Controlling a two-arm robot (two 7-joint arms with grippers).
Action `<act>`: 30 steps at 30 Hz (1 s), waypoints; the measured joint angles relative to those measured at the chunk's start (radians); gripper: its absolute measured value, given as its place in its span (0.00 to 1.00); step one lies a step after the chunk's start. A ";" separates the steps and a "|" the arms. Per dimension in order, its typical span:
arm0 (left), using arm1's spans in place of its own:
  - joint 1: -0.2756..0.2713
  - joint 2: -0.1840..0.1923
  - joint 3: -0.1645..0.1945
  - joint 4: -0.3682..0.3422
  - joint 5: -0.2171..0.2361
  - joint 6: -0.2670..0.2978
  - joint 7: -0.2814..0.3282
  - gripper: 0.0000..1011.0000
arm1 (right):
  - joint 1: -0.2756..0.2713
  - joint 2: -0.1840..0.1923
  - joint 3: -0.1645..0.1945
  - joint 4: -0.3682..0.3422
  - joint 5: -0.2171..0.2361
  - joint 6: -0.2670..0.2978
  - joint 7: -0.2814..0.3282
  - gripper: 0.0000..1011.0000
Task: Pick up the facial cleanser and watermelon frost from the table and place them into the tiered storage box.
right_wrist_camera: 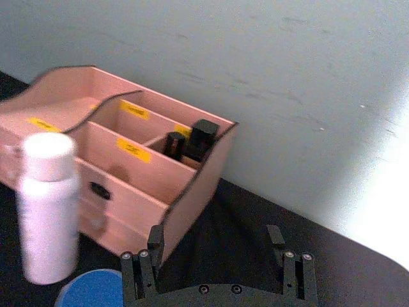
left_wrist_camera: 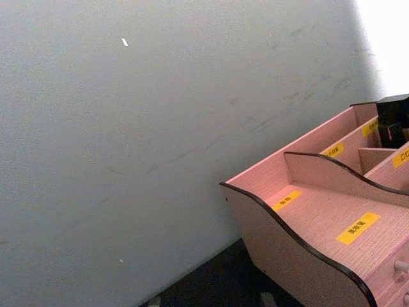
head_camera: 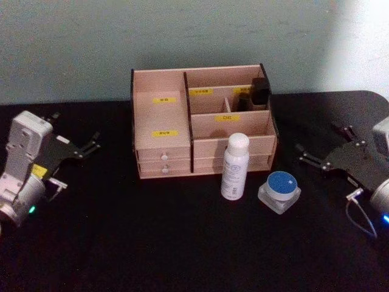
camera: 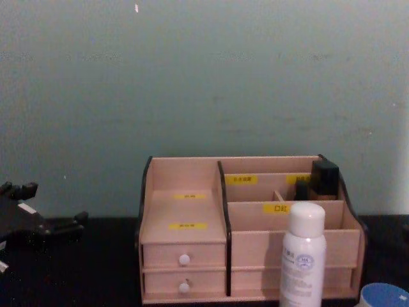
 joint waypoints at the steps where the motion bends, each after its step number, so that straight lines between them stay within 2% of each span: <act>1: 0.000 0.000 0.000 0.000 0.000 0.000 0.000 0.99 | -0.009 0.004 0.004 -0.011 0.005 0.000 0.007 0.99; 8: 0.000 0.000 0.000 0.000 0.000 0.000 0.000 0.99 | -0.073 0.029 0.021 -0.084 0.042 0.003 0.071 0.99; 12: 0.000 0.000 0.000 0.000 0.000 0.000 0.000 0.99 | -0.086 0.029 0.012 -0.100 0.046 0.005 0.110 0.99; 20: 0.000 0.000 0.000 0.000 0.000 0.000 0.000 0.99 | -0.069 -0.003 -0.020 -0.088 0.043 0.025 0.173 0.99; 22: 0.000 0.000 0.000 0.000 0.000 0.000 0.000 0.99 | -0.054 -0.021 -0.032 -0.073 0.032 0.032 0.190 0.99; 30: 0.000 0.000 0.000 0.000 0.000 0.000 0.000 0.99 | -0.017 -0.062 -0.049 -0.033 0.014 0.044 0.225 0.99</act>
